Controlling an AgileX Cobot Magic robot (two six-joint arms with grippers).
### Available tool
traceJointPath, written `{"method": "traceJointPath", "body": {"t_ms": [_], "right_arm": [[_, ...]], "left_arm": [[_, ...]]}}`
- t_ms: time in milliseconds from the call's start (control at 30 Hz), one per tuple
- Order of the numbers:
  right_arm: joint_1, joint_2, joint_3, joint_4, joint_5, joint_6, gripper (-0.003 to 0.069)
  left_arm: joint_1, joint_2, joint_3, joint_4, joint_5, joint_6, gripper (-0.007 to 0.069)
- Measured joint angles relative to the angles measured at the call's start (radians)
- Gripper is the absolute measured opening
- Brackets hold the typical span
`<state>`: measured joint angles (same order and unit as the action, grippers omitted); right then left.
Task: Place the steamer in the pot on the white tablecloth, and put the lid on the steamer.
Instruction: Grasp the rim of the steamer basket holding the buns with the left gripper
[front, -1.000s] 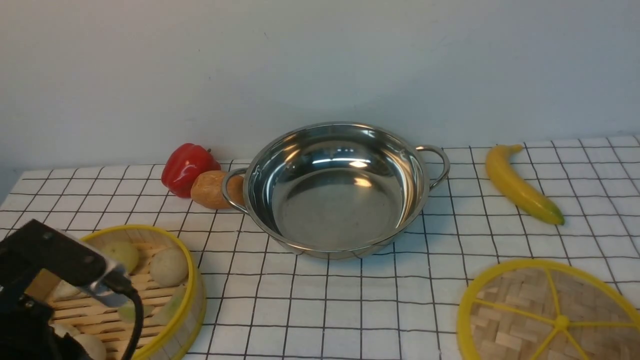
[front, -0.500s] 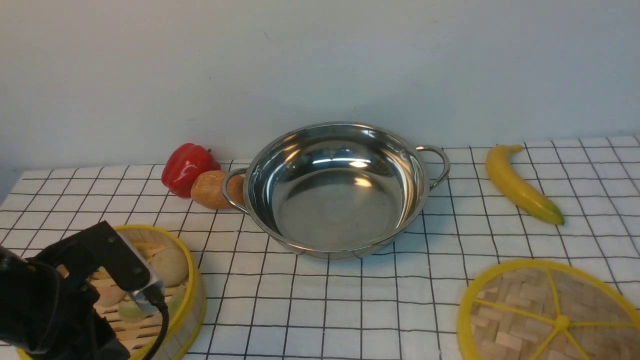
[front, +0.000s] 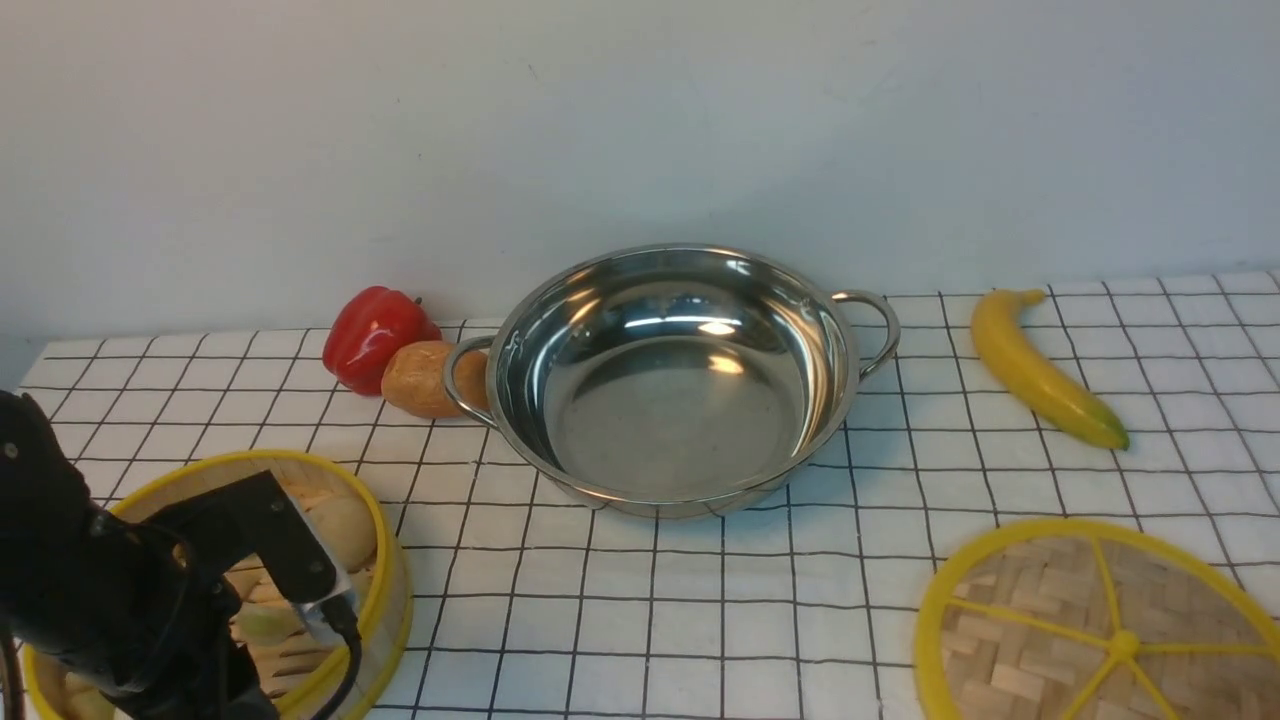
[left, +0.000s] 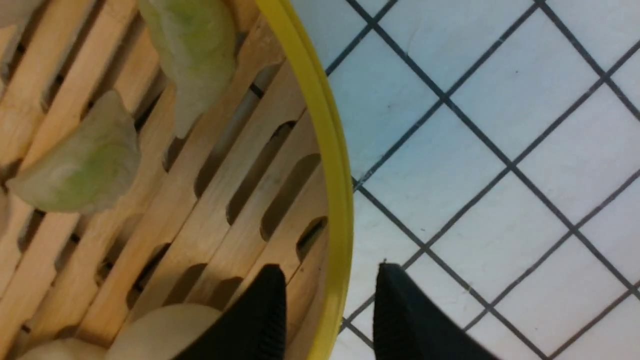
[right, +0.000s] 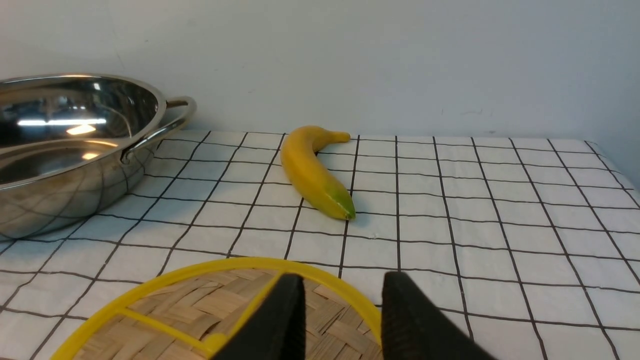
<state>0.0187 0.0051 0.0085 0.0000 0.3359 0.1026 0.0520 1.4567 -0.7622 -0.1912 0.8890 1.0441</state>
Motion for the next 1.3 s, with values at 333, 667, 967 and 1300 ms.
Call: {"method": "traceJointPath", "body": {"t_ms": [333, 667, 967, 1300], "right_arm": [[0.0, 0.0, 0.0, 0.0, 0.0, 0.0, 0.0242], [0.0, 0.0, 0.0, 0.0, 0.0, 0.0, 0.0242], [0.0, 0.0, 0.0, 0.0, 0.0, 0.0, 0.0242], [0.0, 0.0, 0.0, 0.0, 0.0, 0.0, 0.0242]], "left_arm": [[-0.001, 0.072, -0.001, 0.001, -0.037, 0.029, 0.0243], [-0.004, 0.079, -0.001, -0.002, -0.042, 0.039, 0.0213], [-0.006, 0.128, -0.001, 0.001, -0.039, 0.038, 0.0118], [-0.008, 0.116, -0.11, 0.022, 0.106, 0.002, 0.0033]]}}
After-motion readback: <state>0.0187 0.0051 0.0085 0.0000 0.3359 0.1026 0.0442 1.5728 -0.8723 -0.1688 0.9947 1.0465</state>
